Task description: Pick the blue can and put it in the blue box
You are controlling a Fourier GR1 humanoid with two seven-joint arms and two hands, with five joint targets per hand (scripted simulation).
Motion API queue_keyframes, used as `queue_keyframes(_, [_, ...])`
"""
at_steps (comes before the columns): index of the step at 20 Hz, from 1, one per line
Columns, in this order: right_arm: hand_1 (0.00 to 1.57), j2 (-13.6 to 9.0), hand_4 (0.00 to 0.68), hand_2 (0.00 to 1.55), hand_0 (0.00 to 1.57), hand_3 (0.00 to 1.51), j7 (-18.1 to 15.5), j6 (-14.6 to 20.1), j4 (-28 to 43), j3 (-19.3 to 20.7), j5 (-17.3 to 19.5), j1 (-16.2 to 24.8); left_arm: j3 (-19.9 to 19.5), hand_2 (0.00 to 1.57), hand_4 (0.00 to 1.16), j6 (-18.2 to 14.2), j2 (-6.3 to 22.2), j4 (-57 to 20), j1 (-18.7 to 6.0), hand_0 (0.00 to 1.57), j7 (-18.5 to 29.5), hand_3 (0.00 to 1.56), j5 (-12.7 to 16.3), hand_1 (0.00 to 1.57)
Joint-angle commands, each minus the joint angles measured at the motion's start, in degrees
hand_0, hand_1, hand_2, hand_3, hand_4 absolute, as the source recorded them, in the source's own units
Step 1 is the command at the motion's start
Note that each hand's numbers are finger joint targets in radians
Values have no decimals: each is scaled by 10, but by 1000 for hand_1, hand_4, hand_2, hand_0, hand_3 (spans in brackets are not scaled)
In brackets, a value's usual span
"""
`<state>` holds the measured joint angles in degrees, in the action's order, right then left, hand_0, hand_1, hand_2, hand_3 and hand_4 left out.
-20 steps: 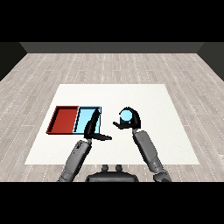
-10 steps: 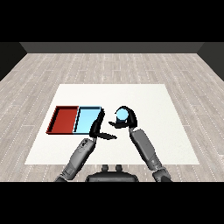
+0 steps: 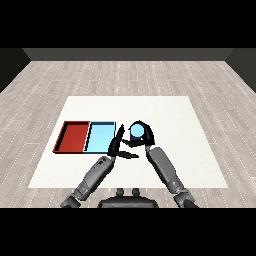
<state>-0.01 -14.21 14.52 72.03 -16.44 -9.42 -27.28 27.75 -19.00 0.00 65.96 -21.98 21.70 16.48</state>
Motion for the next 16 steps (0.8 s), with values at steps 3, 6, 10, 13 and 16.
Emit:
queue_keyframes(3, [1435, 0, 550, 1463, 1435, 1375, -17, 22, -12, -39, -18, -6, 18, 0, 0, -20, 0, -8, -34, 0, -16, 0, 31, 0])
queue_keyframes(6, [1437, 0, 561, 1461, 1437, 1374, -10, 12, 7, -40, -4, 4, 2, 0, 0, 5, 0, -20, -7, 0, 7, 0, 20, 0])
queue_keyframes(10, [1420, 0, 559, 1457, 1420, 1363, -19, -14, -36, -6, -32, -31, 38, 0, 0, -22, 0, -28, -6, 0, 18, 0, 32, 0])
queue_keyframes(13, [1425, 0, 550, 1460, 1425, 1377, -40, -6, 4, -30, -17, 24, 31, 0, 0, -23, 0, -84, -64, 0, 28, 0, 53, 0])
queue_keyframes(16, [1428, 0, 552, 1463, 1428, 1381, -61, 21, -39, -57, -44, -8, 42, 0, 0, -63, 0, -19, -60, 0, -46, 0, 37, 0])
